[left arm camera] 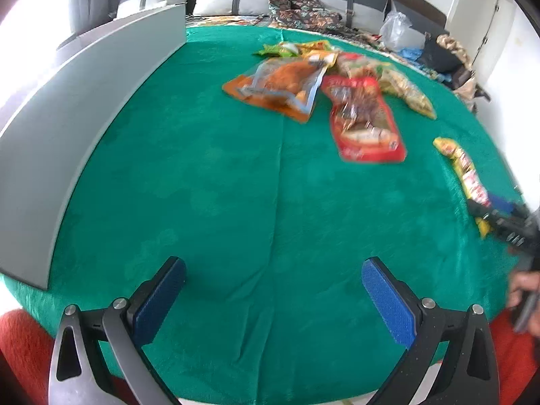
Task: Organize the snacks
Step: 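Reach the left tool to the orange-and-clear chicken packet and grasp it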
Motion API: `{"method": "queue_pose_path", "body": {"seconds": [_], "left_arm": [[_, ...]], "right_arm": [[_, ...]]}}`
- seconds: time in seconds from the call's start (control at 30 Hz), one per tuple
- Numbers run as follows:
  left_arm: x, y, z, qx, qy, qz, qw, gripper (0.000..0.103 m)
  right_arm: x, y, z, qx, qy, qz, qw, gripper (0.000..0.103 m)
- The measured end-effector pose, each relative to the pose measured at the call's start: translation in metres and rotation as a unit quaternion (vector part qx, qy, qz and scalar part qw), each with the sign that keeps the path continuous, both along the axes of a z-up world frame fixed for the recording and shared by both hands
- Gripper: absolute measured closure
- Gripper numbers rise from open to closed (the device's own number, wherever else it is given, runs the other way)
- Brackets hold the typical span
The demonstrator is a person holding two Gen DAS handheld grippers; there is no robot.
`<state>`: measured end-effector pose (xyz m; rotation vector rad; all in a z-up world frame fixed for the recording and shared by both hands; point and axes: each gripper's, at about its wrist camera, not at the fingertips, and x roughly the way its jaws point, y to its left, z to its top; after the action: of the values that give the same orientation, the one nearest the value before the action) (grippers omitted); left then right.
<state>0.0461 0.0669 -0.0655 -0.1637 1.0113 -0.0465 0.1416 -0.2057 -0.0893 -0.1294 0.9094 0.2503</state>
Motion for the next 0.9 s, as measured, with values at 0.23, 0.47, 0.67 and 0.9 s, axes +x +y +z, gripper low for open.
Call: {"method": "queue_pose_path", "body": {"seconds": [0.23,0.47,0.67,0.9], "left_arm": [[0.106,-0.006,0.051,0.066,-0.026,-0.076,0.9946,0.0],[0.215,-0.019,0.015,0.142,0.045,-0.113,0.9824,0.001],[0.205,-0.037,0.013,0.157,0.017,-0.125,0.9794,0.057],[0.127,0.001,0.031,0.109,0.035,-0.069,0.991,0.103]], "right_arm": [[0.005,-0.003,-0.001,0.014,-0.011,-0.007,1.0,0.012],[0.007,-0.004,-0.003,0.017,-0.012,-0.007,1.0,0.012],[0.006,-0.012,-0.001,0.05,-0.013,-0.009,0.999,0.012],[0.005,-0.018,0.001,0.074,-0.015,-0.011,0.997,0.012]]}}
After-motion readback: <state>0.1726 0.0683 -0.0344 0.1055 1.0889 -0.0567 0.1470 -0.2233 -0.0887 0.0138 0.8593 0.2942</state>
